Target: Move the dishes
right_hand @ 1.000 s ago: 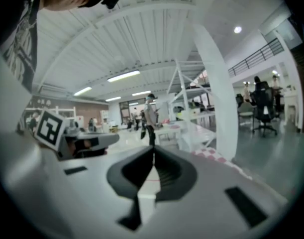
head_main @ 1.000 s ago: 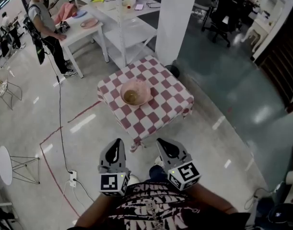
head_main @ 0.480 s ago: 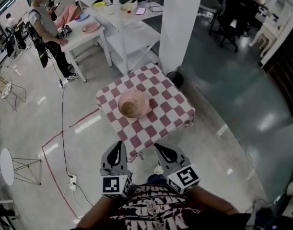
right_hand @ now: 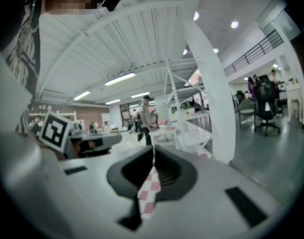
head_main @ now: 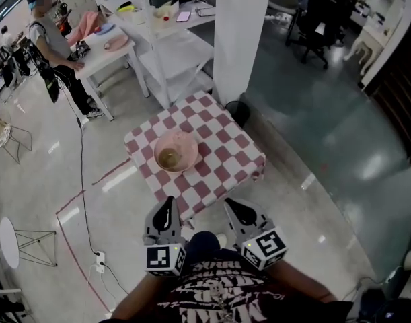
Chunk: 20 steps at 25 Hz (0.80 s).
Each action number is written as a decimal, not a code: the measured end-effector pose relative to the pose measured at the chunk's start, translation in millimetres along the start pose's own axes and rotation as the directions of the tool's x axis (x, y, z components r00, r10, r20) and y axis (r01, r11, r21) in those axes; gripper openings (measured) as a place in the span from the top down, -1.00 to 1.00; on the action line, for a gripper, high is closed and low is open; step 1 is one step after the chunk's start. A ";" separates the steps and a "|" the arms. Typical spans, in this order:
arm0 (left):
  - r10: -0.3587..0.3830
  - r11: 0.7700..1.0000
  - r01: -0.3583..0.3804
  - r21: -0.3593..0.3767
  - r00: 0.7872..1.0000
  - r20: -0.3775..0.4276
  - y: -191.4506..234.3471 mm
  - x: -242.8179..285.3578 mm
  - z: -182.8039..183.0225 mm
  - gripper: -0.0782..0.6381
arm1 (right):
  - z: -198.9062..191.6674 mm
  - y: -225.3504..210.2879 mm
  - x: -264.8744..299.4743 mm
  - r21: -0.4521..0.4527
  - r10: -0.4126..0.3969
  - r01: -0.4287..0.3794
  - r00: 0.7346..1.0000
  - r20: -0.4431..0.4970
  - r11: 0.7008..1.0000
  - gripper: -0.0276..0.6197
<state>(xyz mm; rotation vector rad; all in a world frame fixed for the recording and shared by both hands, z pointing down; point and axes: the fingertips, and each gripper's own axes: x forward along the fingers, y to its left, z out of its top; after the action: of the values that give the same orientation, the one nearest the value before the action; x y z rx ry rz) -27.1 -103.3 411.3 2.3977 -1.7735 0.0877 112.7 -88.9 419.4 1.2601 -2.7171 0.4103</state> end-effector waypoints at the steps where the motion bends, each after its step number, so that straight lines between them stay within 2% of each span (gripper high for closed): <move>1: -0.005 1.000 0.005 -0.004 1.000 -0.002 -1.5 2.4 -1.4 0.71 | -0.1 -2.6 -1.9 -0.001 -0.004 0.004 1.000 -0.001 1.000 0.81; 9: -0.006 1.000 0.005 -0.024 1.000 -0.019 0.7 9.0 1.0 0.71 | -3.2 -10.7 -0.9 0.037 -0.020 0.021 0.999 -0.036 0.999 0.81; 14: 0.092 0.995 -0.094 -0.037 0.994 -0.055 41.9 -9.5 -2.4 0.71 | -5.4 15.0 30.9 0.051 0.081 -0.078 0.995 -0.054 0.996 0.81; 20: 0.181 0.981 -0.186 -0.048 0.980 -0.088 101.9 -25.6 -11.1 0.71 | -9.5 51.8 90.3 0.056 0.190 -0.185 0.977 -0.093 0.981 0.81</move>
<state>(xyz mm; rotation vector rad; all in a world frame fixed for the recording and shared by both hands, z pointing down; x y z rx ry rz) -131.3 -106.3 427.9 2.1546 -1.9272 0.1549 14.7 -120.2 438.3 0.9686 -2.7666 0.5431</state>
